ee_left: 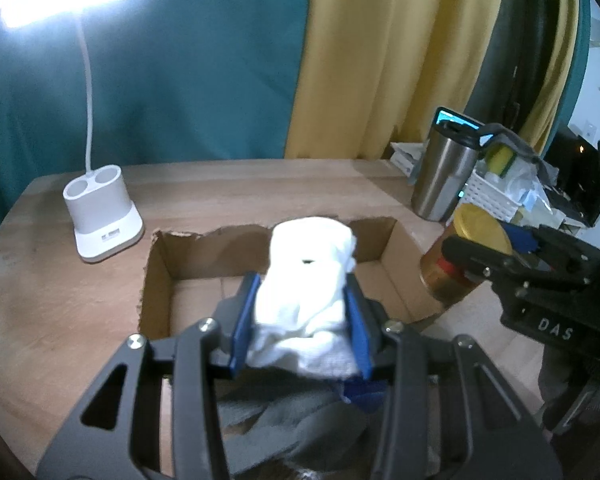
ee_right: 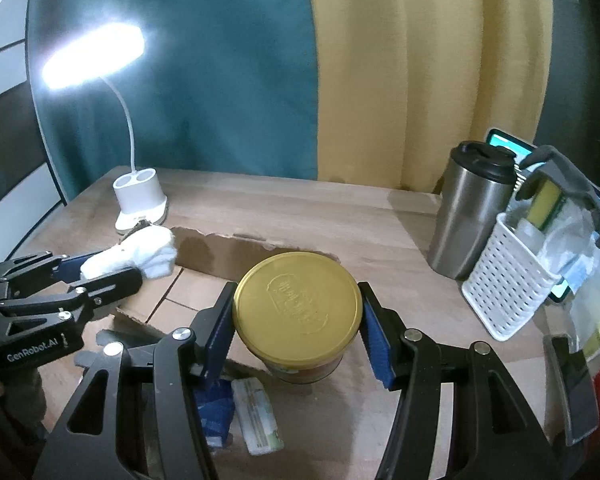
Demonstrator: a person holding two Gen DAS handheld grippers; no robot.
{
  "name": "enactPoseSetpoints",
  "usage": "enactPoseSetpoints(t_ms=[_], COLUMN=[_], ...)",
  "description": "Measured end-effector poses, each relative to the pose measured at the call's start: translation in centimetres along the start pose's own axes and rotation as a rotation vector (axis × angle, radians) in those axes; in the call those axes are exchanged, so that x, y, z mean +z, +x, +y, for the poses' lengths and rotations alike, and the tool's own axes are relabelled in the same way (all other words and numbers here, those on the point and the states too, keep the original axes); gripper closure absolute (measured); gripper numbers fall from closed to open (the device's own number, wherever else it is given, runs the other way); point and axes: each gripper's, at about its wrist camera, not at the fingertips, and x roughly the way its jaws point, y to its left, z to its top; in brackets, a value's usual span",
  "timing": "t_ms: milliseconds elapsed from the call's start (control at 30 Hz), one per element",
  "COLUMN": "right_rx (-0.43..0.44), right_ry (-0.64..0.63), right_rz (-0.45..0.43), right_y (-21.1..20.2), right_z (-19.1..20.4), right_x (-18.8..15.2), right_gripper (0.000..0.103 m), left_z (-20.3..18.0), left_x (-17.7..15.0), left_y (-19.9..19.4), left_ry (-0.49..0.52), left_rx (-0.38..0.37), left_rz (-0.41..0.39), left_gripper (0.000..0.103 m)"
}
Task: Organize objects
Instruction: 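Carry the socks into the cardboard box with the left gripper while the right gripper sets the jar inside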
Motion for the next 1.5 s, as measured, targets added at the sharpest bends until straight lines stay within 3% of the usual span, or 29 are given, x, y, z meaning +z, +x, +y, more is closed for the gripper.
enactPoseSetpoints(t_ms=[333,1133,1200,1267,1500], right_rx=[0.030,0.083,0.095,0.112,0.105], right_ry=[-0.011,-0.002,0.003,0.005,-0.016], right_rz=[0.018,0.112,0.110,0.102,0.070], right_y=[2.1,5.7,5.6,5.4,4.4], right_z=[0.3,0.6,0.4,0.3,0.5], right_x=[0.6,-2.3,-2.3,-2.3,-2.0], right_gripper=[0.043,0.043,0.040,0.029,0.028], left_z=[0.1,0.0,-0.1,-0.1,-0.7], left_x=[0.4,-0.4,-0.4,-0.3,-0.3], left_y=[1.8,5.4,5.5,5.7,6.5], left_ry=[-0.013,-0.038,-0.038,-0.043,-0.043], left_rx=[-0.001,-0.003,-0.001,0.000,0.009], left_rz=[0.022,0.089,0.092,0.094,0.105], left_gripper=[0.061,0.061,0.061,0.061,0.061])
